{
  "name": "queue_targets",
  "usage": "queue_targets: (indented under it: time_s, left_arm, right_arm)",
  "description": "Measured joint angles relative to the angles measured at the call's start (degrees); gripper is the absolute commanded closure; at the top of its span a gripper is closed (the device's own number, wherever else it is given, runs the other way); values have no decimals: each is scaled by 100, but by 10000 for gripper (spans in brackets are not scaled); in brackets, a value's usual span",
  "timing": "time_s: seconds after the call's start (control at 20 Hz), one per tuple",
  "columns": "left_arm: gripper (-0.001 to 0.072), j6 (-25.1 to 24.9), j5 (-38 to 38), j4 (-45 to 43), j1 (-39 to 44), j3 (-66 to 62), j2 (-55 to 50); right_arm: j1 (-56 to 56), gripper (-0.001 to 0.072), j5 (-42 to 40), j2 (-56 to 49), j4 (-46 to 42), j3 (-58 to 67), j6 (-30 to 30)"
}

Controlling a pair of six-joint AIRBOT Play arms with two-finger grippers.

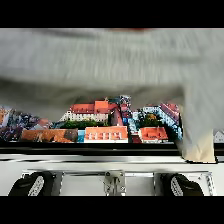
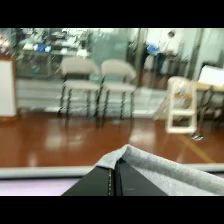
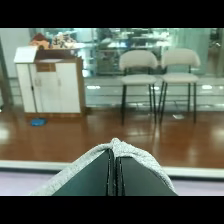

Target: Fold the shirts.

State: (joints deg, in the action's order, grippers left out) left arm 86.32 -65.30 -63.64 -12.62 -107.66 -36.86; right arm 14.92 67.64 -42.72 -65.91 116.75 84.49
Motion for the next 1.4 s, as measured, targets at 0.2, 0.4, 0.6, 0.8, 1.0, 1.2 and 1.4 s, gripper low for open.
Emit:
queue_targets:
  time_s: [0.2, 0.4, 0.6, 0.8, 1.0, 1.2, 1.4]
  left_arm:
    - [668, 133, -999, -557, 0, 79, 118]
    - [668, 85, -1397, -743, 0, 817, 57]
    - [668, -105, -1523, -800, 2, 1919, -369]
    - [668, -315, -1506, -822, 105, 2728, -1429]
    - [668, -428, -861, -791, 404, 2992, -2879]
    - [668, -468, 564, -501, 704, 3062, -4087]
    - [667, -472, 1945, -212, 883, 3084, -4850]
  right_arm:
    - [0, 657, 1139, 146, -243, 50, 125]
    - [0, 658, 2271, -374, -299, 42, 151]
    - [-153, 659, 3281, -1368, -240, -616, 175]
    - [-767, 658, 3132, -2503, -540, -1895, 170]
    - [-1165, 657, 1438, -3794, -682, -2507, 175]
    - [-1276, 657, -629, -4695, -734, -2675, 184]
    - [-1309, 657, -2234, -5252, -730, -2719, 186]
